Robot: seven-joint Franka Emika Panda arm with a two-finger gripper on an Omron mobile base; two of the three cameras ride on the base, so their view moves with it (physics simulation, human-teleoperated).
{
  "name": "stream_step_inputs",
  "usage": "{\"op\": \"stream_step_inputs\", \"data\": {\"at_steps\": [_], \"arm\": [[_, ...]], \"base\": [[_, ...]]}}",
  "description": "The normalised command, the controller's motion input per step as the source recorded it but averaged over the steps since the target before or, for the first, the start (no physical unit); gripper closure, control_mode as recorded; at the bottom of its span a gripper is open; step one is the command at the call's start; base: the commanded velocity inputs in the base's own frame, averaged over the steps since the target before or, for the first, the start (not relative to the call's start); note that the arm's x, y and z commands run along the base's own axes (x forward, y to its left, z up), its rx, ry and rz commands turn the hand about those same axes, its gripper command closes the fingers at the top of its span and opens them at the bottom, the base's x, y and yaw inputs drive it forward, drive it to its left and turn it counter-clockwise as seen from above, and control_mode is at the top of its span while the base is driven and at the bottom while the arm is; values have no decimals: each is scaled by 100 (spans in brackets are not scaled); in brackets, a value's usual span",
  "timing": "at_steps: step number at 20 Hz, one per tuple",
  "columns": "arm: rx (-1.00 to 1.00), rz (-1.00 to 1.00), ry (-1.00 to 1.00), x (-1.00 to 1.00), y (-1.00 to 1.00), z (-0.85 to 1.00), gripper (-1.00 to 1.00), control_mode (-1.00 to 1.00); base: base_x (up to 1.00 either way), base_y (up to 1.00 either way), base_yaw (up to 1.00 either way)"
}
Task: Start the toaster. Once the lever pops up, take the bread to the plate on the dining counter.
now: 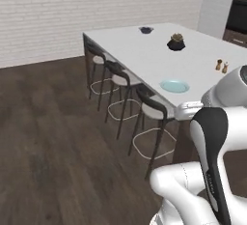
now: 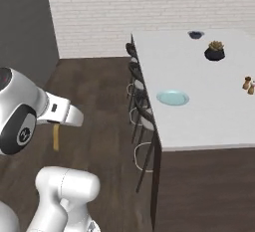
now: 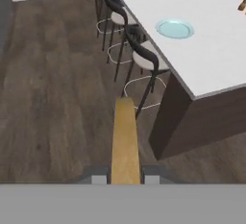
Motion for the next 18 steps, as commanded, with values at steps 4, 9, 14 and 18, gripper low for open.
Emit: {"op": "stream_step_inputs", "data": {"at_steps": [4, 9, 14, 18], "arm": [[0, 0, 0, 0, 0, 0, 100, 100], [0, 0, 0, 0, 0, 0, 100, 100], [0, 0, 0, 0, 0, 0, 100, 100], [0, 0, 0, 0, 0, 0, 100, 100]], "base": [[54, 100, -42], [59, 97, -53], [65, 68, -62], [72, 82, -64]]}}
